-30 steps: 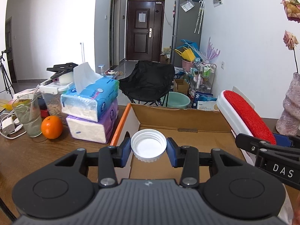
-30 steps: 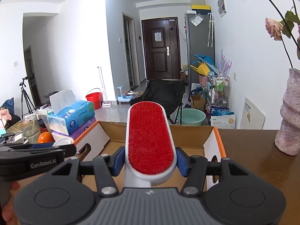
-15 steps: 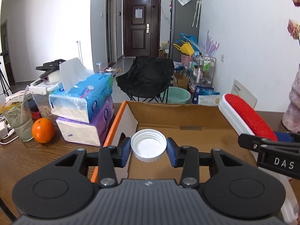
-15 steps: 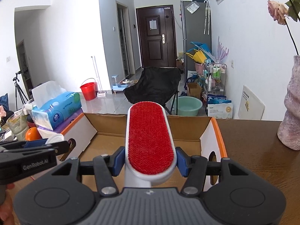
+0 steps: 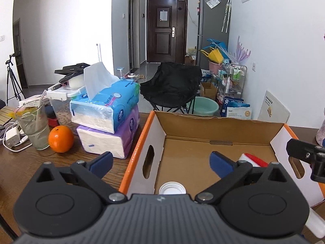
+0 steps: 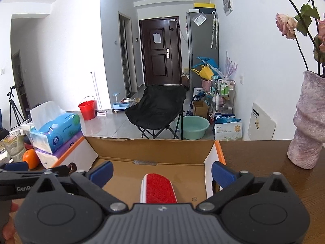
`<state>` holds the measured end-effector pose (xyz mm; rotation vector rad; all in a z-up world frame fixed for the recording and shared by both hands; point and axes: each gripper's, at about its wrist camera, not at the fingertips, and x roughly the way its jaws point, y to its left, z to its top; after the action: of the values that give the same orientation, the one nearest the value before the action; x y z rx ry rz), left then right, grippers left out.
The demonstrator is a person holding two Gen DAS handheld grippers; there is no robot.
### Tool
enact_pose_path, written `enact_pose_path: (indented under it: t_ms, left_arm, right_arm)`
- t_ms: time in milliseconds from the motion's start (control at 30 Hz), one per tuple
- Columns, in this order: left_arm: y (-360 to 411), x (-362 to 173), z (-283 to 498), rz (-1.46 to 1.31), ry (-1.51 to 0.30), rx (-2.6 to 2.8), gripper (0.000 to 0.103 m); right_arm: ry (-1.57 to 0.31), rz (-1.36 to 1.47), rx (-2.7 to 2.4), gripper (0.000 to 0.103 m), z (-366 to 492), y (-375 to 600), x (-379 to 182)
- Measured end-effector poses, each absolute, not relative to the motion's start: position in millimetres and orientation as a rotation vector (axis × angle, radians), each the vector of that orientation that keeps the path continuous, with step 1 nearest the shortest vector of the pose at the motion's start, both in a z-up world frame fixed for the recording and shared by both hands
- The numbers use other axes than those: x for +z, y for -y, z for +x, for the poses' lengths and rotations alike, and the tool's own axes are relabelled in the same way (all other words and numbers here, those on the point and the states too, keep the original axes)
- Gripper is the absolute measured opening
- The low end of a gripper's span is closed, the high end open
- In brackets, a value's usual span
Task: Organize rigid objects
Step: 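Withdraw both open tools from the box back toward the table items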
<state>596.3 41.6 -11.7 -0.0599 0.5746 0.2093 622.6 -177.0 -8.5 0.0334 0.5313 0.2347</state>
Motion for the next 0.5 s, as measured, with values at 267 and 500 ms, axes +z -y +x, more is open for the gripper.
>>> enact_pose_path:
  t_ms: [267,500]
  left_arm:
    - [-36.3,-11.4,591.1,-0.042,-0.573,0.204,0.103]
    - [-31.1,-5.7,575.9,-0.04,-0.553,0.181,0.103]
  right_arm:
    - [-0.52,0.017,0.235,0.103,614.4,177.3,-4.7]
    - [-0.49,0.014,0.231,0.103,598.2,180.3,-0.6]
